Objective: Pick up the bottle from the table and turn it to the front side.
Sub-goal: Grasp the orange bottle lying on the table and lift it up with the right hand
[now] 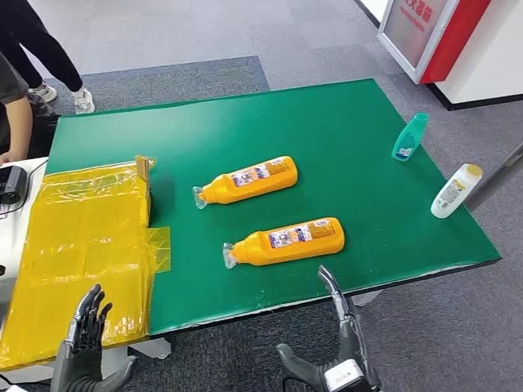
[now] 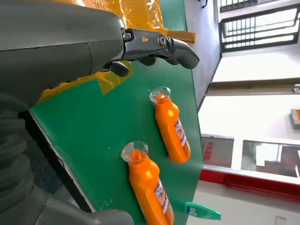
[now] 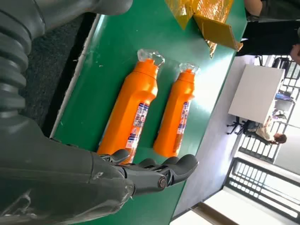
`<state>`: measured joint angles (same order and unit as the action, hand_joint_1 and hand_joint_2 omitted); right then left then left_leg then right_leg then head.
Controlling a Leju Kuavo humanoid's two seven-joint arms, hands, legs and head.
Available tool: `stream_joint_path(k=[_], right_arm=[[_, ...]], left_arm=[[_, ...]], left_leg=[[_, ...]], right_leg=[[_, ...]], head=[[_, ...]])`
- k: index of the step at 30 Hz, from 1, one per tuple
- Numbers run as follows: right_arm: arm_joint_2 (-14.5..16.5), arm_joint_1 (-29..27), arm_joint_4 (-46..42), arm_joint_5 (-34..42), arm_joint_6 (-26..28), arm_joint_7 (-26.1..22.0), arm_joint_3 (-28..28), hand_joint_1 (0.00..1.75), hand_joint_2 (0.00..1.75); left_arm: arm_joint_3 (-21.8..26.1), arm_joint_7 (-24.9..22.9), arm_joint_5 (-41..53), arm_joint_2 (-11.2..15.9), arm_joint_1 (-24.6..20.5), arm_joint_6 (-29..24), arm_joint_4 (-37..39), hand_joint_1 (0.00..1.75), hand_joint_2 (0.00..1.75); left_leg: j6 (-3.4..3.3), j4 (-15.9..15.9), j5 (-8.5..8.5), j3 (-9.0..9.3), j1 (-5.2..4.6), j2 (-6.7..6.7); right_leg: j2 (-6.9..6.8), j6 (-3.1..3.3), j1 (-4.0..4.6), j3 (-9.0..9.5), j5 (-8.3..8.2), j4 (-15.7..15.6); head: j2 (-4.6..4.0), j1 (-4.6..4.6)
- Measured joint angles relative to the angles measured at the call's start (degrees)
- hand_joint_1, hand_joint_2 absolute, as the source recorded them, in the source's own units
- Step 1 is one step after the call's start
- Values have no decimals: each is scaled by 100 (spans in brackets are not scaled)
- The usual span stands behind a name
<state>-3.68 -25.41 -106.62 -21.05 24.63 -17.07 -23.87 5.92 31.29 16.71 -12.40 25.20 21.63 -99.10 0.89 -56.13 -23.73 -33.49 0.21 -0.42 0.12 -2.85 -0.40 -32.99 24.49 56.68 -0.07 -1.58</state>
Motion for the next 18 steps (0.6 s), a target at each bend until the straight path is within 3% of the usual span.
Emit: stream_joint_path(k=[18], right_arm=[[-1, -389, -232, 66, -8, -181, 301, 0, 175]], left_arm=[[-599, -100, -111, -43, 5, -419, -6, 0, 175]], left_leg=[[-1, 0, -1, 1, 0, 0]], right_leg=[[0, -1, -1, 0, 0, 0]], head=[[0, 1]])
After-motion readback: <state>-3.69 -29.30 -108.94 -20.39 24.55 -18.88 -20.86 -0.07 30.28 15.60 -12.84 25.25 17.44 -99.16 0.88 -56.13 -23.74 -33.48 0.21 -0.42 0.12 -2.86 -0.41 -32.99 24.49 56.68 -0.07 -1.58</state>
